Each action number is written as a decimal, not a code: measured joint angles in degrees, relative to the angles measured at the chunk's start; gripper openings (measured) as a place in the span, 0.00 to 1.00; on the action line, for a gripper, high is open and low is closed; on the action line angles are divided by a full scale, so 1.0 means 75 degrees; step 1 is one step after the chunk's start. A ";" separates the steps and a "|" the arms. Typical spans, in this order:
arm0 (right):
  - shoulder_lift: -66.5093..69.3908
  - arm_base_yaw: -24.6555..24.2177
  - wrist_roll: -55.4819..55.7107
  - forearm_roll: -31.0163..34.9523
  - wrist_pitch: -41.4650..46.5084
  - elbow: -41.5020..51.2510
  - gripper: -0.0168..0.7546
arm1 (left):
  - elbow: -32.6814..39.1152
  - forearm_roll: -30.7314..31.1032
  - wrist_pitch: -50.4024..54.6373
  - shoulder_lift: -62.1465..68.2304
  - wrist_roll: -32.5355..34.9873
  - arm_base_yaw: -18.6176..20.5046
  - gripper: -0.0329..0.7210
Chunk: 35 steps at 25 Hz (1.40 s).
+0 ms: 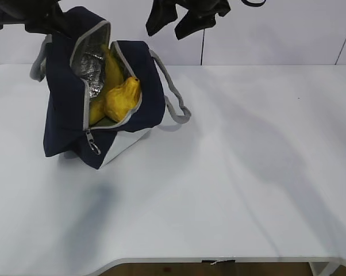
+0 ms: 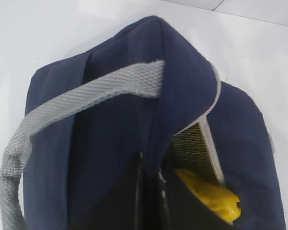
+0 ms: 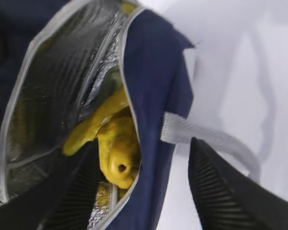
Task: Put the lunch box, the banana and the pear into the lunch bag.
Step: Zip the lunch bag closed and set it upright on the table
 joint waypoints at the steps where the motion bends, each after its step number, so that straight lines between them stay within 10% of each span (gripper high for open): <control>1: 0.0000 0.0000 0.0000 0.0050 0.0000 0.0000 0.71 | 0.0000 0.0000 0.0000 0.0000 0.0000 0.0000 0.04; 35: 0.0209 0.0028 -0.0177 0.1336 -0.0013 0.1089 0.50 | 0.0000 -0.0012 0.0000 0.0000 0.0000 0.0000 0.04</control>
